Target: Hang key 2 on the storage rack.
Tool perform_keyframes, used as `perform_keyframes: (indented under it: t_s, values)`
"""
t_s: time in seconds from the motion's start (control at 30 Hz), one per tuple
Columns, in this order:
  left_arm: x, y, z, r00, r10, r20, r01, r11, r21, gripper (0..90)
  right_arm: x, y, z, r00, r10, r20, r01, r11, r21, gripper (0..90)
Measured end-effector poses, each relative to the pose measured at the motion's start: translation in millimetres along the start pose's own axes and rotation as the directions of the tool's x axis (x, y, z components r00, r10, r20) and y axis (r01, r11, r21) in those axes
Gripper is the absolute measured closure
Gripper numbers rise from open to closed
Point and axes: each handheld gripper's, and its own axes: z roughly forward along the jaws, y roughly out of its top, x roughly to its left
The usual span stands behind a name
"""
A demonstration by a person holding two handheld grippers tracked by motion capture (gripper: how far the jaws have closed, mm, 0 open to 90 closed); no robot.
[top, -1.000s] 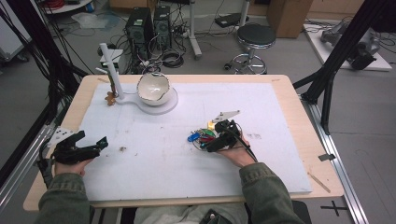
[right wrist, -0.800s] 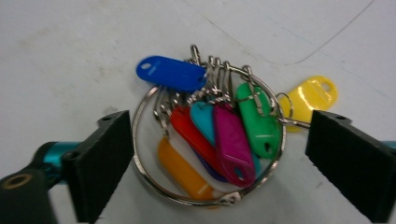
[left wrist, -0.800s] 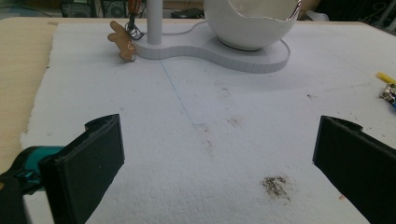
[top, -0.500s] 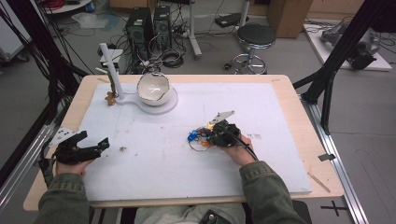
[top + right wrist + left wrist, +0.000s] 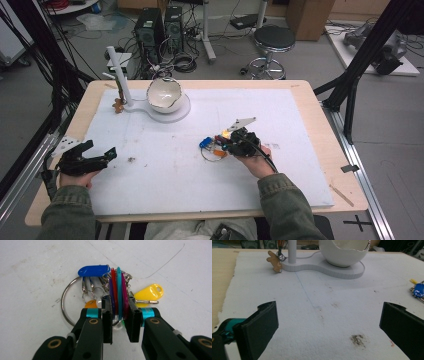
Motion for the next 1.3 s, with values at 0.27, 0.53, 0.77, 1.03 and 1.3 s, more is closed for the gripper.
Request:
perform_keyframes:
  t_s: [0.27,0.53,0.77,1.03,1.3]
  values:
    - [1.1,-0.3,0.4,0.9999,-0.007,0.011,0.007,1.0,0.002,2.4,-2.2,0.7,-11.0,0.9987,0.046,-0.023,-0.047,0.998,-0.052,79.2]
    - [2.0,-1.1,-1.8,0.9999,-0.01,0.007,0.01,0.9999,-0.002,2.4,-1.3,2.1,-22.5,0.9957,0.082,-0.044,-0.086,0.989,-0.117,79.2]
    - [2.7,-1.6,-3.4,0.9998,-0.016,0.006,0.017,0.9998,-0.007,2.4,-0.6,6.6,-35.8,0.9912,0.114,-0.067,-0.123,0.981,-0.152,79.3]
    - [2.0,-1.6,-3.7,0.9998,-0.015,0.011,0.015,0.9998,-0.01,2.4,3.2,19.6,-62.0,0.9895,0.119,-0.082,-0.132,0.975,-0.179,79.4]
    - [2.3,-1.7,-3.5,0.9998,-0.014,0.014,0.014,0.9998,-0.01,2.4,0.4,34.5,-82.3,0.9858,0.131,-0.106,-0.152,0.961,-0.229,79.3]
